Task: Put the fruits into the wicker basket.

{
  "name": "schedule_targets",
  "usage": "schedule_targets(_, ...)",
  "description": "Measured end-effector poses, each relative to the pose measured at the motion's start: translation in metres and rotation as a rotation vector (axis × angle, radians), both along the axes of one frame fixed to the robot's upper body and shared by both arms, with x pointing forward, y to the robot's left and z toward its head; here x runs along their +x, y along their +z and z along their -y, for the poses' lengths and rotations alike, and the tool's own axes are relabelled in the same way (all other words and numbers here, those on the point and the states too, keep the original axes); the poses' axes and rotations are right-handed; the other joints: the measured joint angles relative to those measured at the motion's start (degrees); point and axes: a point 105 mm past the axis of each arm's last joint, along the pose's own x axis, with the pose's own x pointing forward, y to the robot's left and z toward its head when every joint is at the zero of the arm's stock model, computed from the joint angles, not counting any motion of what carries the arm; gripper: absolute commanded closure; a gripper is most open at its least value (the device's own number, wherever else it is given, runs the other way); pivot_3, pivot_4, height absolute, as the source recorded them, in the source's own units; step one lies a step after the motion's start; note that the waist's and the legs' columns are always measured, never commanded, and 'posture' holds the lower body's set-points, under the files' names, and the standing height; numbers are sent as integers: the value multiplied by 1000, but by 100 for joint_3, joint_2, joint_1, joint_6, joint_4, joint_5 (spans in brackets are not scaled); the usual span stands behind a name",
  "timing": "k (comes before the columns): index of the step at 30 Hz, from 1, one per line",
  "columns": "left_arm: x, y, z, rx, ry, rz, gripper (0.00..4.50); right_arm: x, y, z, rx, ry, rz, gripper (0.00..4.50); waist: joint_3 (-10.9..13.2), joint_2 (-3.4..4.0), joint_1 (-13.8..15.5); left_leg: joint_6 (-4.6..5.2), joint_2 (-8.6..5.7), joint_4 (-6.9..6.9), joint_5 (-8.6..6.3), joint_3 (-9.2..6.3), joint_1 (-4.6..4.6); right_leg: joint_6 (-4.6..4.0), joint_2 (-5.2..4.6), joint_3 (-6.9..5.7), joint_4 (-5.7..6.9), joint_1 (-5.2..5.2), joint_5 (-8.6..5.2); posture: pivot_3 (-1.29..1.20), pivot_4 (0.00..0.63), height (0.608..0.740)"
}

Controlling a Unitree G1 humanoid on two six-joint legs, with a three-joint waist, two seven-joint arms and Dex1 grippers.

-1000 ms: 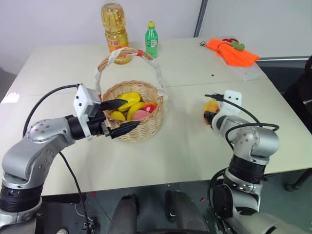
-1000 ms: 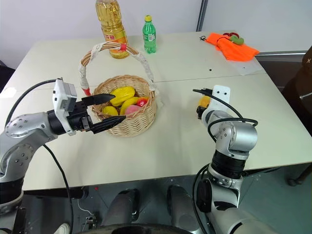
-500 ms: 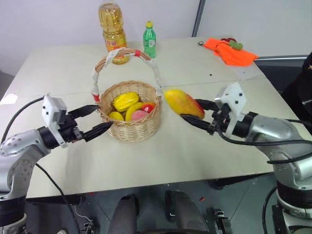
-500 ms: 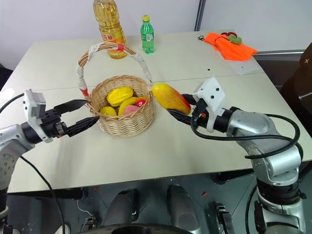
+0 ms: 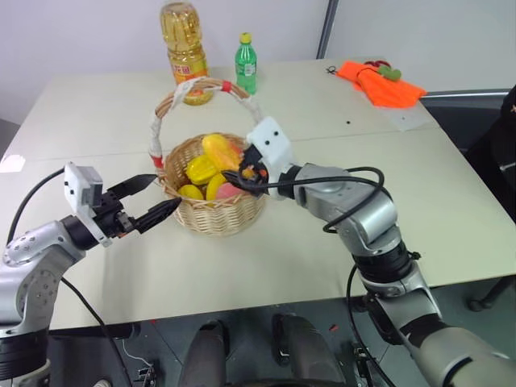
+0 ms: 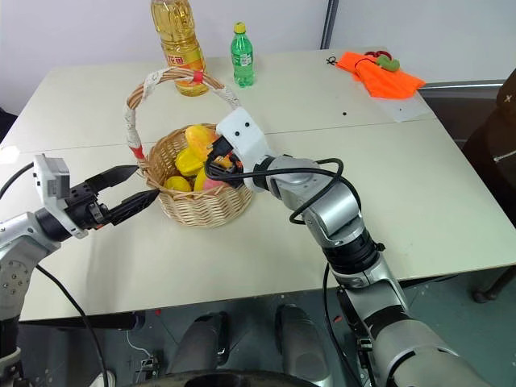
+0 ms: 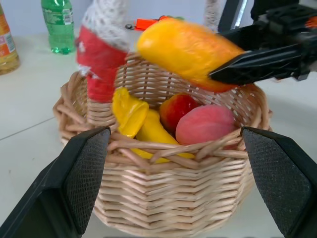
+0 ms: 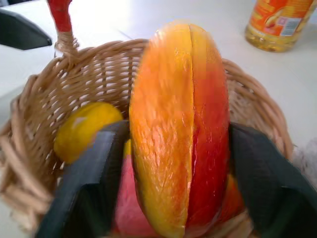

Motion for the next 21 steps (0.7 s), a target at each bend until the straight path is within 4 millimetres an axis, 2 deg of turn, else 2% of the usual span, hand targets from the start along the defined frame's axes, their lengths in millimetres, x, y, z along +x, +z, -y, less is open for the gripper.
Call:
schedule_targets(6, 0, 3, -1, -10, 17, 15, 0, -21, 14, 9, 54, 93, 86, 40, 0, 0, -10, 0, 2, 0, 0, -3, 1, 0, 3, -2, 6, -2, 0, 0, 150, 740)
schedule_targets(9, -1, 3, 0, -41, 13, 17, 0, -48, 12, 29, 110, 179, 77, 40, -1, -2, 20, 0, 2, 1, 0, -5, 0, 5, 3, -3, 5, 1, -2, 0, 150, 740)
schedule_targets(10, -2, 3, 1, -58, 11, 18, 0, -51, 11, 36, 127, 175, 70, 40, -1, -2, 16, 0, 2, 2, 0, -3, 2, 4, 3, -2, 5, 1, -2, 0, 150, 740)
schedule_targets(12, -3, 4, 4, -93, -3, 30, 0, -45, 12, 46, 144, 110, 72, 40, -1, -2, -25, 0, 2, 6, 0, 1, 7, -13, 5, 0, 7, 1, -3, 0, 150, 740)
schedule_targets(14, -4, 7, 7, -128, -24, 47, 0, -30, 12, 54, 164, 12, 75, 40, -1, -2, -40, -1, 4, 4, 1, 3, 30, -27, 15, 7, 9, 10, -5, 0, 150, 740)
schedule_targets(19, -3, 23, 14, -180, -62, 107, 0, 10, 17, 51, 200, -130, 89, 40, -1, -2, -32, 0, 11, 0, 1, -3, 44, -30, 29, 7, 18, 17, -3, 0, 150, 740)
schedule_targets(21, -3, 26, 17, -189, -68, 120, 0, 20, 16, 45, 221, -142, 83, 568, -1, -2, -30, 0, 11, 0, 1, -3, 40, -22, 27, 7, 19, 18, 2, 0, 150, 740)
